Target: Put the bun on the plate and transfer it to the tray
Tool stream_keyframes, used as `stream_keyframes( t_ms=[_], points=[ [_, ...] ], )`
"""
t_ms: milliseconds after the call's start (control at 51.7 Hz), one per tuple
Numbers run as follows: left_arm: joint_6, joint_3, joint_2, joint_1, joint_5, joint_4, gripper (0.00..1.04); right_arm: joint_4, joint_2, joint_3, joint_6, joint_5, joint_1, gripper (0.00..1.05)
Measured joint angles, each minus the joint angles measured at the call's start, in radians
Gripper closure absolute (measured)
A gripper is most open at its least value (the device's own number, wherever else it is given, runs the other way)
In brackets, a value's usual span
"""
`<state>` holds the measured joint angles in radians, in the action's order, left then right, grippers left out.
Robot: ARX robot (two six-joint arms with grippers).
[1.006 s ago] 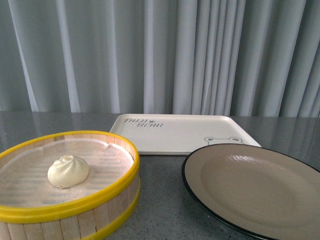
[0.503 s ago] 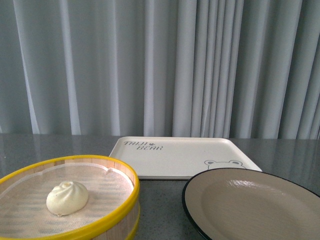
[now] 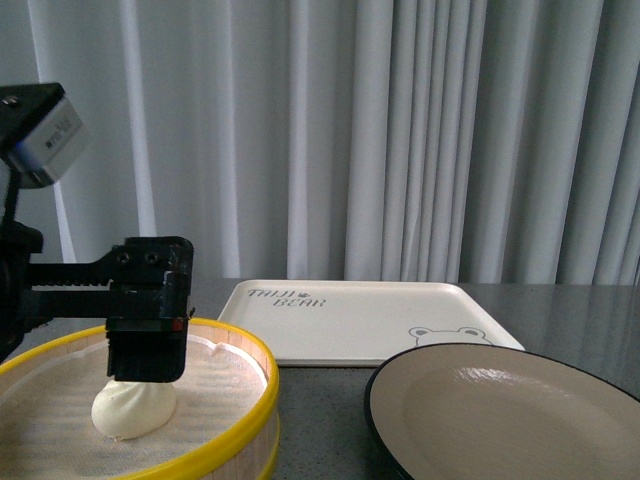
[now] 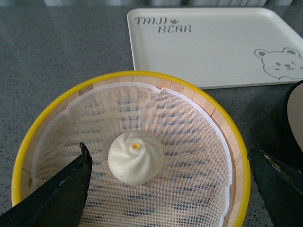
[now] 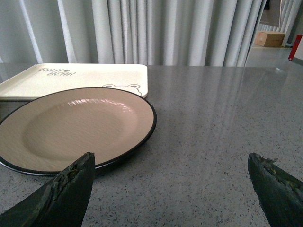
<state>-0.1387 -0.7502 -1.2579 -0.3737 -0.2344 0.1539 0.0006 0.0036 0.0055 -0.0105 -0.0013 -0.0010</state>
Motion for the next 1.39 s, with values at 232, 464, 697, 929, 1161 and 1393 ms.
stream_keyframes(
  t_ms=[232, 464, 697, 929, 1161, 1393],
  points=[
    [0.007, -0.085, -0.157, 0.076, -0.041, -0.053, 0.07, 0.0, 0.0, 0.0, 0.0, 0.0, 0.0, 0.09],
    [-0.051, -0.144, -0.206, 0.105, 0.105, -0.112, 0.07, 0.0, 0.0, 0.0, 0.0, 0.0, 0.0, 0.09],
    [-0.047, -0.167, -0.247, 0.103, 0.097, -0.125, 0.07, 0.0, 0.0, 0.0, 0.0, 0.0, 0.0, 0.09],
    [-0.04, -0.19, -0.303, 0.092, 0.05, -0.141, 0.07, 0.0, 0.0, 0.0, 0.0, 0.0, 0.0, 0.09],
    [-0.019, -0.206, -0.311, 0.079, 0.03, -0.159, 0.07, 0.0, 0.0, 0.0, 0.0, 0.0, 0.0, 0.09],
    [-0.013, -0.212, -0.318, 0.079, 0.024, -0.187, 0.07, 0.0, 0.0, 0.0, 0.0, 0.0, 0.0, 0.09]
  ],
)
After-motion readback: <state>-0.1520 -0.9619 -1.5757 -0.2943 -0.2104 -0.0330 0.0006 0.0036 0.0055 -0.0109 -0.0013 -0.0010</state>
